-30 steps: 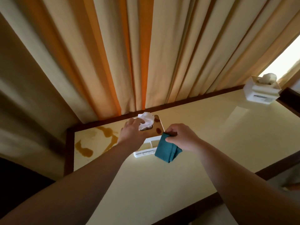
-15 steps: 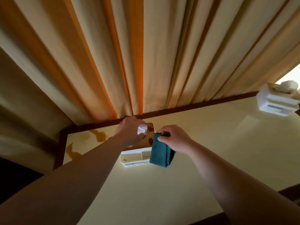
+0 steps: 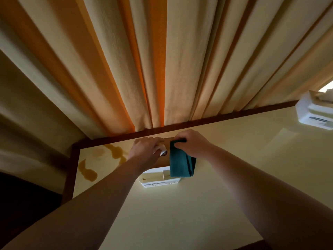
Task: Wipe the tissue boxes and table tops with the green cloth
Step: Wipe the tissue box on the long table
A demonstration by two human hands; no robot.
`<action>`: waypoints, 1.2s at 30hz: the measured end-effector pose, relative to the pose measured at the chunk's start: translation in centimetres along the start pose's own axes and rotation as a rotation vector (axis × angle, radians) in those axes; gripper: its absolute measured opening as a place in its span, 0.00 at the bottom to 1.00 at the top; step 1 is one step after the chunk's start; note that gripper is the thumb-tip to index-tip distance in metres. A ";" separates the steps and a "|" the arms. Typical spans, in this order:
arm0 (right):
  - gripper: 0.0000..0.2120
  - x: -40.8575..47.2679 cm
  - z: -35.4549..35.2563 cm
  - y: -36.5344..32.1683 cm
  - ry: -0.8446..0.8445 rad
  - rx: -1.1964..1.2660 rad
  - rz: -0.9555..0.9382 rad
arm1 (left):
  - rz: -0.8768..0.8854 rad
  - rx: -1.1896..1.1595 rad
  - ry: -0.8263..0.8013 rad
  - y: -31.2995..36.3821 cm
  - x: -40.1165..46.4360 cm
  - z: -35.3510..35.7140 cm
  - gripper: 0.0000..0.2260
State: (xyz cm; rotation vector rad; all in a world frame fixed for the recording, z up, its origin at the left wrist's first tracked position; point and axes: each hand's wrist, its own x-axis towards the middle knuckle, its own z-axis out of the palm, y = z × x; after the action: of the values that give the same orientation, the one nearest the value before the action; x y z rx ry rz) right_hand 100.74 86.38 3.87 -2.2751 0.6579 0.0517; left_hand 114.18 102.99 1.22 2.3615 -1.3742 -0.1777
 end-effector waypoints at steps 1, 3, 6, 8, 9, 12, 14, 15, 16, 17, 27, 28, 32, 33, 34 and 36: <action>0.08 0.6 0.0 -0.3 0.004 -0.014 -0.020 | 0.023 0.043 -0.003 -0.2 0.2 0.1 0.07; 0.08 2.0 0.1 -0.8 0.009 -0.052 -0.048 | 0.018 0.102 -0.011 -0.9 0.6 0.3 0.05; 0.08 3.8 1.2 -1.1 0.012 -0.126 -0.038 | -0.067 0.064 -0.095 -1.7 0.9 0.5 0.05; 0.08 4.1 2.4 -1.1 0.047 -0.141 -0.009 | -0.071 0.082 -0.149 -1.6 1.0 0.2 0.06; 0.09 3.9 3.0 -1.1 0.093 -0.145 -0.007 | -0.070 0.093 -0.162 -1.5 1.1 0.0 0.06; 0.11 2.4 4.4 -1.0 0.260 -0.212 -0.005 | -0.075 0.120 -0.168 -1.4 1.3 -0.3 0.05; 0.21 0.8 5.2 -0.8 0.236 -0.272 0.031 | -0.080 0.131 -0.143 -1.6 1.4 -0.1 0.04; 0.27 0.0 5.7 -0.7 0.196 -0.299 0.049 | -0.084 0.126 -0.123 -1.5 1.5 0.1 0.04; 0.32 -0.7 6.4 -0.4 0.160 -0.323 0.057 | -0.089 0.113 -0.103 -1.4 1.6 0.2 0.06; 0.35 -1.3 7.1 -0.1 0.138 -0.339 0.055 | -0.093 0.097 -0.087 -1.3 1.6 0.2 0.08; 0.31 0.0 7.7 0.4 0.140 -0.327 0.060 | -0.063 0.195 -0.114 -1.4 2.3 -0.1 0.05; 0.30 -0.2 7.7 0.4 0.144 -0.333 0.057 | -0.057 0.207 -0.115 -1.4 2.3 -0.2 0.05; 0.30 -2.4 8.5 0.5 0.140 -0.347 0.049 | -0.044 0.197 -0.099 -1.5 2.2 -0.4 0.04; 0.29 -3.1 8.8 0.5 0.140 -0.345 0.048 | -0.051 0.185 -0.092 -1.5 2.3 -0.5 0.05; 0.29 -3.8 9.0 0.5 0.142 -0.343 0.050 | -0.060 0.177 -0.089 -1.4 2.3 -0.6 0.05; 0.29 -4.7 9.4 0.4 0.147 -0.339 0.057 | -0.067 0.177 -0.093 -1.4 2.5 -0.7 0.05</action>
State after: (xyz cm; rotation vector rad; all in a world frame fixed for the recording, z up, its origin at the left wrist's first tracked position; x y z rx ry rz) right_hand 97.97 94.62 -1.98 -2.6037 0.8435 0.0249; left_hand 116.76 101.66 1.49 2.5767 -1.4064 -0.1944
